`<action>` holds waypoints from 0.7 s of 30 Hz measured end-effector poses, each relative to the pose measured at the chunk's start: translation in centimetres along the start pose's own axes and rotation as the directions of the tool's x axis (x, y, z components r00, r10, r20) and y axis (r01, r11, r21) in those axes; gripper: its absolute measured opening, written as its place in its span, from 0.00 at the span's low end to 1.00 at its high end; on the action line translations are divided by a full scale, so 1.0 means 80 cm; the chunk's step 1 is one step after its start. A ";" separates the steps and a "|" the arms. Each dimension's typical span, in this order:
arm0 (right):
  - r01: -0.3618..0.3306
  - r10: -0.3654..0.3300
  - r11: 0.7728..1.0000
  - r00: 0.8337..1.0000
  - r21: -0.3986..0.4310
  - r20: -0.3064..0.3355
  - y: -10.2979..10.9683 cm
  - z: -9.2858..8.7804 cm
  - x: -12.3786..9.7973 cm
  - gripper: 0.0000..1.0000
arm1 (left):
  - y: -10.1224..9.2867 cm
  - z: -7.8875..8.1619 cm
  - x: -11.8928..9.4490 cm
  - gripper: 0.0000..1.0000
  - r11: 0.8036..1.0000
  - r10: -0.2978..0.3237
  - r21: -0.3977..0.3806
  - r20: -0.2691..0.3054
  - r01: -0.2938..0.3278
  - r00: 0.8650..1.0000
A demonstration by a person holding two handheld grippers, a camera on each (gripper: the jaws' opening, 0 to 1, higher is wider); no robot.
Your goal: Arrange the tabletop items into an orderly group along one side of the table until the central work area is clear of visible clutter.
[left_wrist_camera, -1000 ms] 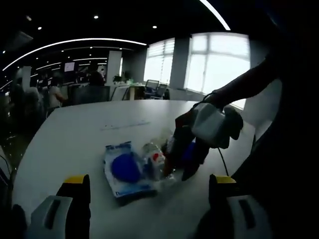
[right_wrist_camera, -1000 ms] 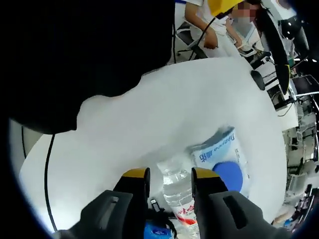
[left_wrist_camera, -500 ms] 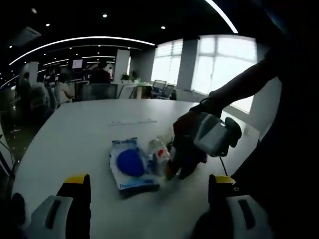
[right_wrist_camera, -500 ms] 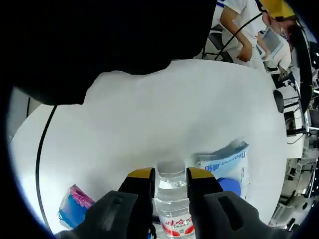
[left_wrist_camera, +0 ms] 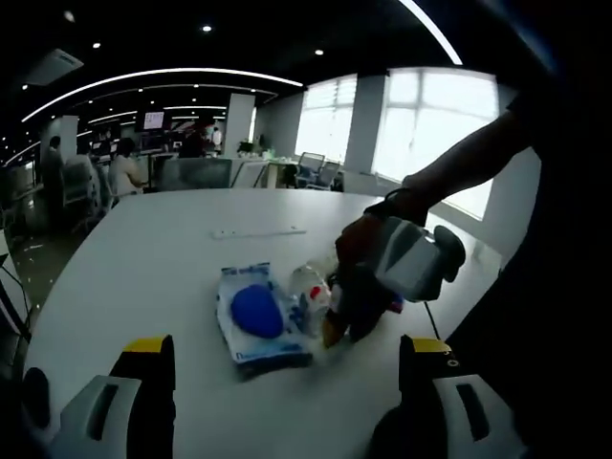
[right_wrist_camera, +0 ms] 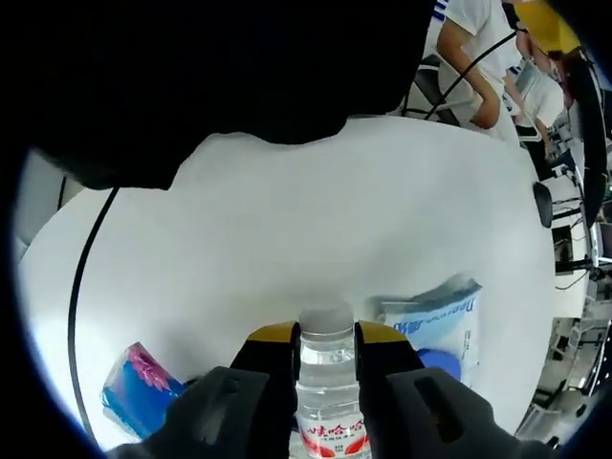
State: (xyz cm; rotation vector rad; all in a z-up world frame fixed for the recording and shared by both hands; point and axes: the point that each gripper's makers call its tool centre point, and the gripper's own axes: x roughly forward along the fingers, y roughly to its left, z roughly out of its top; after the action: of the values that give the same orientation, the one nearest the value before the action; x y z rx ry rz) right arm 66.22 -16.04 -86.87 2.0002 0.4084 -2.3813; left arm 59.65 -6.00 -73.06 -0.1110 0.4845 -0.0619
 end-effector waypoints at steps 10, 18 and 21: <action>0.003 -0.004 1.000 1.000 -0.020 -0.020 0.007 -0.002 -0.012 0.16 | -0.002 0.001 0.000 0.95 1.000 -0.003 0.007 -0.005 0.004 1.000; 0.055 -0.055 0.999 0.998 -0.001 -0.015 0.006 -0.003 -0.027 0.16 | -0.001 0.006 -0.001 0.95 1.000 -0.005 0.024 -0.004 0.005 1.000; 0.076 -0.075 0.997 0.997 0.017 -0.007 0.005 -0.003 -0.033 0.16 | -0.001 0.008 -0.001 0.95 1.000 -0.005 0.027 -0.002 0.005 1.000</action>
State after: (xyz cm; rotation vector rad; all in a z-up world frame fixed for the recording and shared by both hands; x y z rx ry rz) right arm 67.00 -16.79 -84.38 2.0358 0.4733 -2.4309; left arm 59.86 -6.00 -72.49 -0.0855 0.4850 -0.0734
